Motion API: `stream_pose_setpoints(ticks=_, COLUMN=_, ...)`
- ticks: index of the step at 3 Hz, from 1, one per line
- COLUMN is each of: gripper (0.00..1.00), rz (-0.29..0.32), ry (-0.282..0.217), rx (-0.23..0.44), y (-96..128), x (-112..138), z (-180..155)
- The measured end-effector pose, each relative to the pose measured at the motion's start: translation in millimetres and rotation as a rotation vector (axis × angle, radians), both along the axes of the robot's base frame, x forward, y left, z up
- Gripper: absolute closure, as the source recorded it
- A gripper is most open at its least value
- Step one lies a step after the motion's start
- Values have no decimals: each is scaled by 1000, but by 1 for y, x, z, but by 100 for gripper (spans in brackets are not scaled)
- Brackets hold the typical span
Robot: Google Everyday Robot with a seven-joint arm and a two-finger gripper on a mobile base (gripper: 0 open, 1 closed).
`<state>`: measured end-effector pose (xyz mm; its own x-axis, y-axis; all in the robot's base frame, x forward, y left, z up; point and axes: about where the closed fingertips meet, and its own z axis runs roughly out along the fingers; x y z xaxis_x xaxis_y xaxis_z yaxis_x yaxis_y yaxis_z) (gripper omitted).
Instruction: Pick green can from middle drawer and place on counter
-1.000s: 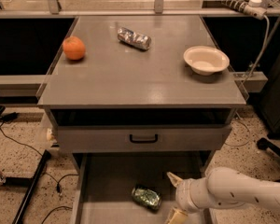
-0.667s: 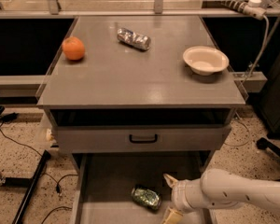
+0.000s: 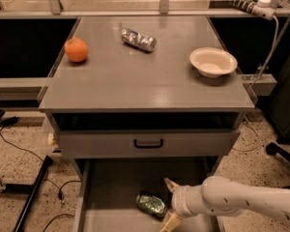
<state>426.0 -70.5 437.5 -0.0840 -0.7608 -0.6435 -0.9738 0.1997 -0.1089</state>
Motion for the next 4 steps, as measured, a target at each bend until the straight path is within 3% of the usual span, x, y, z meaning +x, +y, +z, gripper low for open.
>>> stream_pose_setpoints(ticks=2, gripper=0, rz=-13, ry=39, rx=146, y=21, x=2, z=-32)
stream_pose_setpoints(ticks=4, gripper=0, rz=-89, ry=57, rx=198, y=22, x=11, z=-60)
